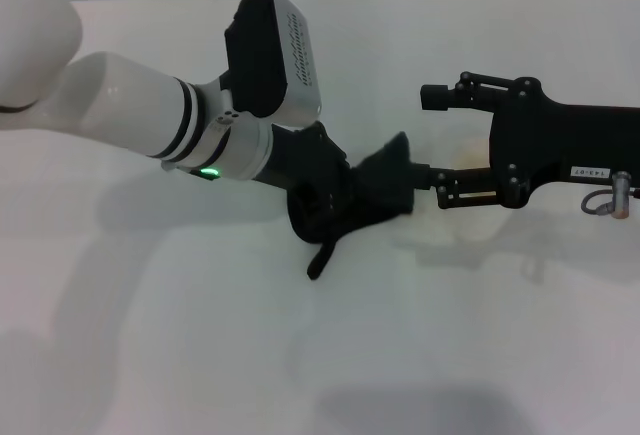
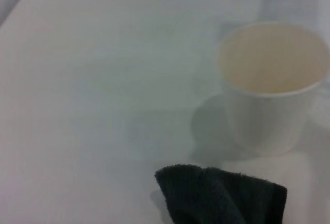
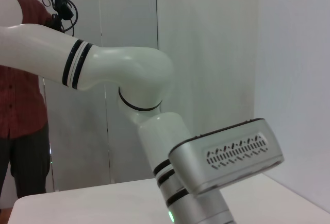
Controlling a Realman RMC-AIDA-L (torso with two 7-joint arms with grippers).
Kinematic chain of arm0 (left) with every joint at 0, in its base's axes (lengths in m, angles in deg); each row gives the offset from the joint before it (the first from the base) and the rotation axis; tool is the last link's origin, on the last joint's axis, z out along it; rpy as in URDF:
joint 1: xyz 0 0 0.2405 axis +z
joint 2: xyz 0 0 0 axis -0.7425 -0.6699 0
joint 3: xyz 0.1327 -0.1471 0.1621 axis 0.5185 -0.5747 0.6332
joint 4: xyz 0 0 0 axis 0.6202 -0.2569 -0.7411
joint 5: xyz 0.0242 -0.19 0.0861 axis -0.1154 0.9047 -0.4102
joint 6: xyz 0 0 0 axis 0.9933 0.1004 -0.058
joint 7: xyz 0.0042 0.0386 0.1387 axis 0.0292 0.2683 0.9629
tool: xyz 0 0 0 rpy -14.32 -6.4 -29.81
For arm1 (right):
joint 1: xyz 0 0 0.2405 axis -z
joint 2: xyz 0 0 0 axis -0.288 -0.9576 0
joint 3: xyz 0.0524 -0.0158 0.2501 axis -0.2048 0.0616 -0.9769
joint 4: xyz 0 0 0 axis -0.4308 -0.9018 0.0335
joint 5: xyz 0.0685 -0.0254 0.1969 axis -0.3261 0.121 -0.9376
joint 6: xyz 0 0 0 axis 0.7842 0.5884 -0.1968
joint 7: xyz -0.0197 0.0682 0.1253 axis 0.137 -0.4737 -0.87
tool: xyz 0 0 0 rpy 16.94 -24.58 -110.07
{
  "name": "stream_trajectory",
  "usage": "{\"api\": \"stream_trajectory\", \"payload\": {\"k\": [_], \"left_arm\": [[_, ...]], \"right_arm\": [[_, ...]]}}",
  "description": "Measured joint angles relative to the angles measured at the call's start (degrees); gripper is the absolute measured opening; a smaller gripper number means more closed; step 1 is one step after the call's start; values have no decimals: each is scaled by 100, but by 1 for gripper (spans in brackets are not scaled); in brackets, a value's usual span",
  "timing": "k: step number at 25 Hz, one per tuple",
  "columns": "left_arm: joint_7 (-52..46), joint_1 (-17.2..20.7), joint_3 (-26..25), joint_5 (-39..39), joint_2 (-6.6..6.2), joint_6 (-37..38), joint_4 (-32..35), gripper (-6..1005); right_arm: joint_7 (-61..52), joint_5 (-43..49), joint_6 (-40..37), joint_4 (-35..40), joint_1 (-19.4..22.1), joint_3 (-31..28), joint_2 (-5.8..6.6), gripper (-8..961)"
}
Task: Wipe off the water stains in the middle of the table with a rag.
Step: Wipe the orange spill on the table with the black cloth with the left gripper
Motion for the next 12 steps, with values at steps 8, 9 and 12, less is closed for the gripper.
{"api": "stream_trajectory", "payload": {"k": [8,9,12], "left_arm": [[9,67,-254,-136,-18,-385,63,82],[9,81,-302,-175,-18,-385,72,82],[8,124,-375,-240,-19,-393,122,82]], "right_arm": [[2,1,-8,-11,3,3,0,856],[2,3,-8,-11,3,6,0,856],[2,9,-9,-12,3,8,0,856]]}}
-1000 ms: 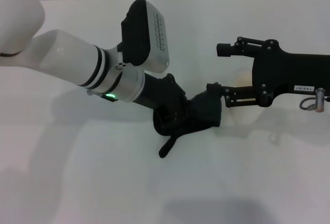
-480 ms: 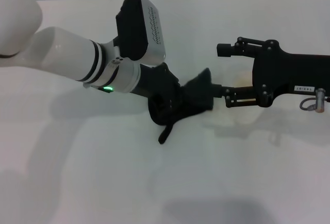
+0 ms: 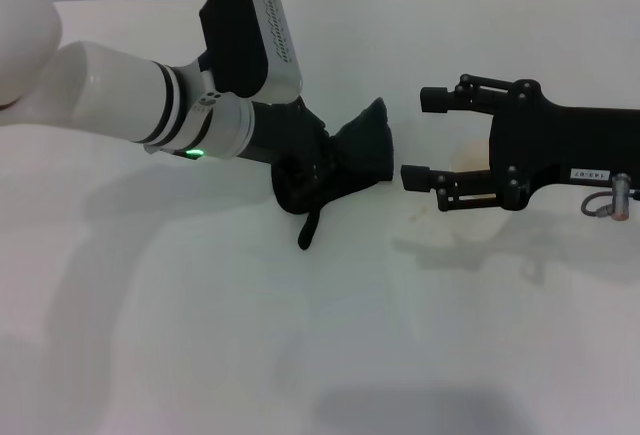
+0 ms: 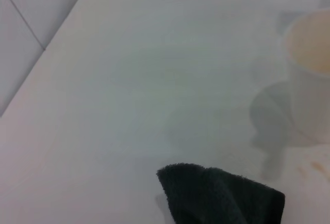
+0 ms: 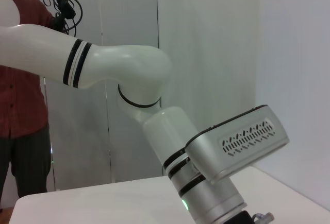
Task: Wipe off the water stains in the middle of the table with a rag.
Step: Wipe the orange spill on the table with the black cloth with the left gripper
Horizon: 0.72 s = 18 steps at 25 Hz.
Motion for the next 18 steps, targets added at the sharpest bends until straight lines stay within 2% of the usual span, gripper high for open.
{"api": "stream_trajectory", "payload": {"k": [9,14,18], "left_arm": [[274,-66,84,122,76,64,7,82],[414,-79,647,740,70,48,6,82],[463,-84,723,810,81,42,-13,82]], "right_arm": [[0,-1,1,-1,0,-8,0,856],[0,-3,0,12,0,-8,0,856],[-1,-6,-2,17,-1,-8,0,856]]}}
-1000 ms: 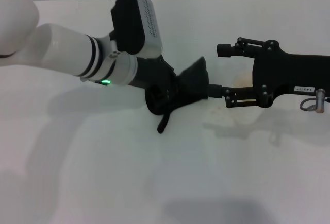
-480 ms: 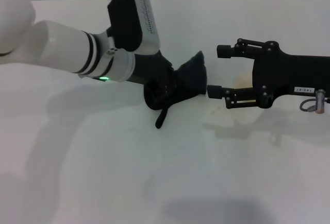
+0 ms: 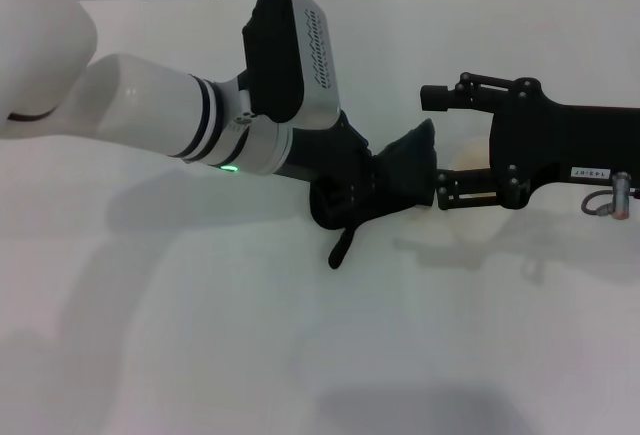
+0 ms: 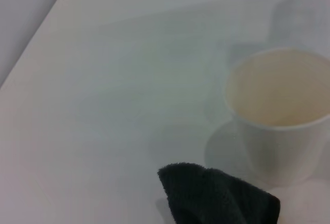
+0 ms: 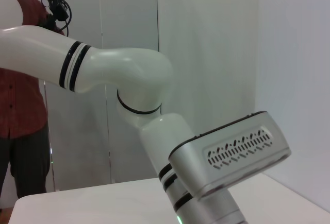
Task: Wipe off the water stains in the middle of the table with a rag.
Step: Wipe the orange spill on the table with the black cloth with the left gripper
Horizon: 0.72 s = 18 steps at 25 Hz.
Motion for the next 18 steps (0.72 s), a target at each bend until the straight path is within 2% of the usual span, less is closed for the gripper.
{"api": "stream_trajectory", "payload": {"k": [18], "left_arm": [[-157,79,142,-55,-28,205,-42,82]], "right_arm": [[0,-8,-35,11,9,22,0,856]]}}
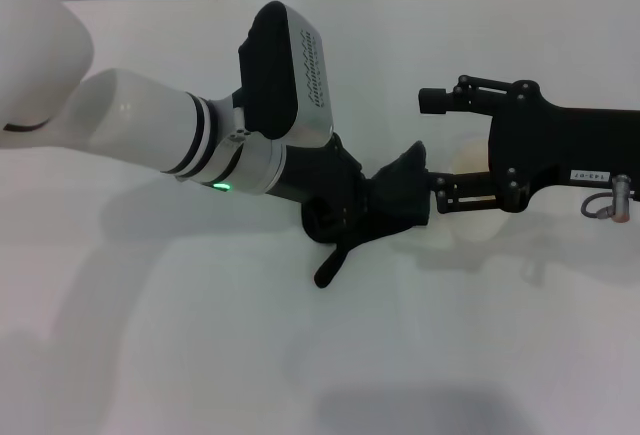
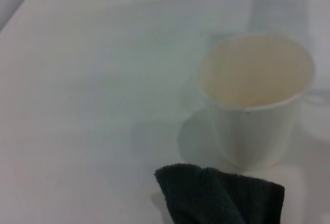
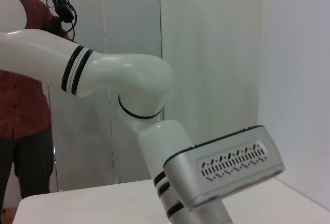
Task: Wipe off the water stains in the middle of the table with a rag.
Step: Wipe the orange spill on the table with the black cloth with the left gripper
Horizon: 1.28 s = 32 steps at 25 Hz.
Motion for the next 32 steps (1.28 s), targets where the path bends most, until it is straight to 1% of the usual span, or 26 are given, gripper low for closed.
{"api": "stream_trajectory", "payload": {"k": [11,26,32], "left_arm": [[-63,-53,8,-140,-4,263,54,82],[-14,-105,-48,-142,-15,-467,66,82],[42,-195,0,-144,-7,-544,66,81]], "right_arm": [[0,-18,-8,0,4,6,0,856],[32,-32,6,0,9,5,0,855],[58,-74,2,0,17,5,0,855]]}}
